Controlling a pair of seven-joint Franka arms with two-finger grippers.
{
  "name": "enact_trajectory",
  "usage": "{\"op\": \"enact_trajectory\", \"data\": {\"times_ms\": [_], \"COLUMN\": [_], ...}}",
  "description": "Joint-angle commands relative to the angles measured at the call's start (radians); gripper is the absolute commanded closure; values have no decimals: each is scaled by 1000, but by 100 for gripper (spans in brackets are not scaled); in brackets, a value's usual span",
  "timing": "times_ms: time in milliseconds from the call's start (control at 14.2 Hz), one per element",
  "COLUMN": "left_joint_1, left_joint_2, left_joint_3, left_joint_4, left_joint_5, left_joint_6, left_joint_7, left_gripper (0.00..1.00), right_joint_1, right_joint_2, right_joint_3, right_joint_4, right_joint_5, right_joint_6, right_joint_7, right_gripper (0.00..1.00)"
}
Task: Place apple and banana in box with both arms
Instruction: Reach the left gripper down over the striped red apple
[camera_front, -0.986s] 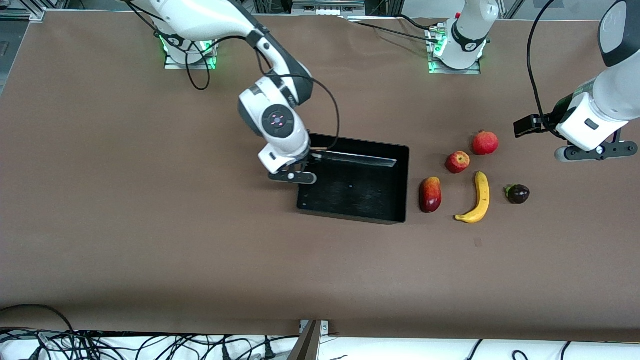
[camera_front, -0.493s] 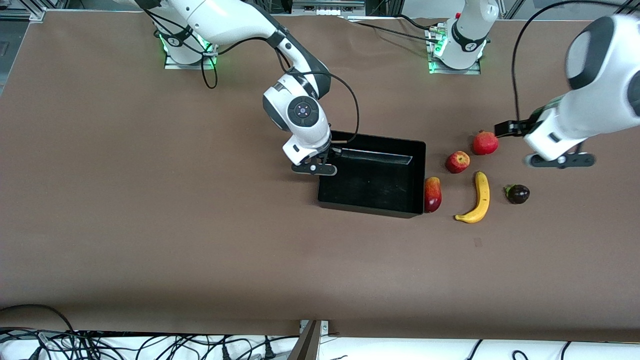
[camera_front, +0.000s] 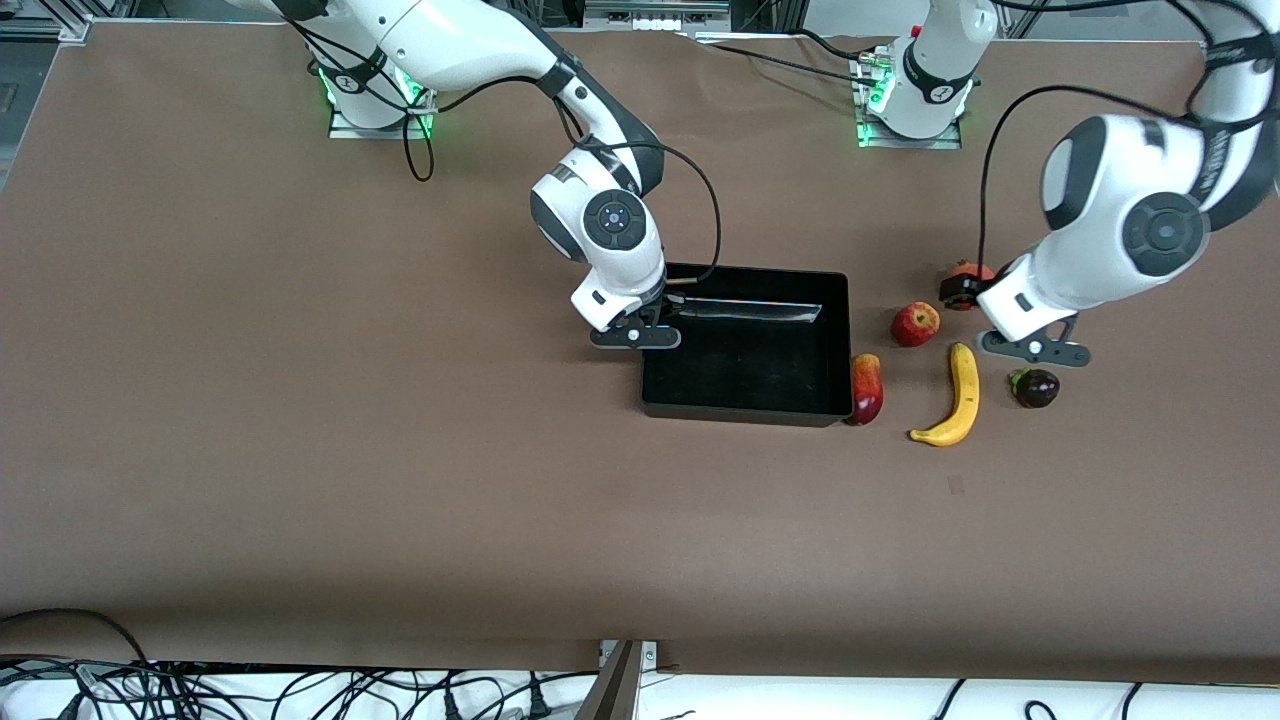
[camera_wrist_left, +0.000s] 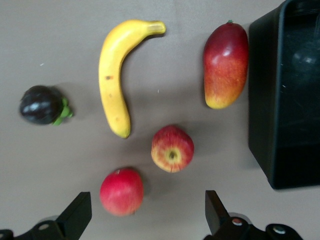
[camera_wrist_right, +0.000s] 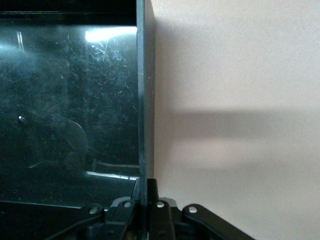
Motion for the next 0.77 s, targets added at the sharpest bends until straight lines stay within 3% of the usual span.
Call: {"op": "enact_trajectory", "data": {"times_ms": [0,70,211,282,563,704], "left_joint_1": [-2,-2,-7,-7,-7,-7], "left_joint_2": [-4,19,77,94,133,135], "left_joint_3": [-1,-1,-13,-15,-15,-15], "left_joint_4": [-150,-165,-181,-196,-291,-334], "left_joint_5": [23,24,23,24,24,24], "left_joint_6": [208,251,341,400,558,600], "left_joint_7": [24,24,19,21,21,21], "left_gripper": [0,0,0,0,0,0], "right_joint_1": [11,10,7,5,-1,-6], "right_joint_2": [8,8,8,3,-43,-90], "right_joint_3": [-8,-9,-10,-11,-45,-106], "right_joint_4": [24,24,25,26,44,91], "right_joint_5": [-14,-15,-14,-15,-29,-26], "right_joint_6": [2,2,1,-2,-45,-152], "right_joint_7": [-17,-18,-15,-17,-40,-83], "right_gripper": [100,100,24,0,0,0]}}
